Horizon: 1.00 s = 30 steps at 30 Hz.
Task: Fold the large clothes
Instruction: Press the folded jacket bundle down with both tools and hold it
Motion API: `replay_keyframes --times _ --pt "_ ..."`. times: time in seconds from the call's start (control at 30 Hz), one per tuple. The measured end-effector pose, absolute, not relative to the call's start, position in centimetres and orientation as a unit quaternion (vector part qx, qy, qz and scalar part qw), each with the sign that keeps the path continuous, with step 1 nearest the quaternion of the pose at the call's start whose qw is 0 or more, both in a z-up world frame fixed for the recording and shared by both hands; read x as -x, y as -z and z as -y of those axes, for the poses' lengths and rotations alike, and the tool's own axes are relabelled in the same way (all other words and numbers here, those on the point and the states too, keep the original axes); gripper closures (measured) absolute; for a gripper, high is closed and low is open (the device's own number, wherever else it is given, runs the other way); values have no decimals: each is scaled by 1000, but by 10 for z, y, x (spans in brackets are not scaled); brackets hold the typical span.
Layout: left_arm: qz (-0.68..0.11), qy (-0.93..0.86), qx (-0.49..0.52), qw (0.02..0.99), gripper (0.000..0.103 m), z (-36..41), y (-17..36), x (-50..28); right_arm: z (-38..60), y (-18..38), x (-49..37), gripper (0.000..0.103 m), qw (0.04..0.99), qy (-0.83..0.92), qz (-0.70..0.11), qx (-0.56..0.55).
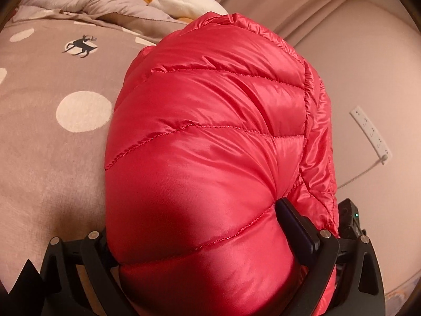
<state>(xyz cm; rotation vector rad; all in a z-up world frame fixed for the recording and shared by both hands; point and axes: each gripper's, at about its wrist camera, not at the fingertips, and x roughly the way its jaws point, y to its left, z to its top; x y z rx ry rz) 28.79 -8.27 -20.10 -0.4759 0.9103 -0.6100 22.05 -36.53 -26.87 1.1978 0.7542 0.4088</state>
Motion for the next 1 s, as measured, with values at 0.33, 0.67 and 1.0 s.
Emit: replay_keyframes --times 0.33,0.67,1.0 --pt "-434 285 231 823 4 77 205 -292 355 249 -204 39 745 -182 -342 -543" --pt "-426 275 232 830 4 66 186 -290 347 218 -202 39 751 -197 -339 -531" --pt "-375 288 240 848 4 48 133 -268 341 176 -186 39 765 -250 -290 -518"
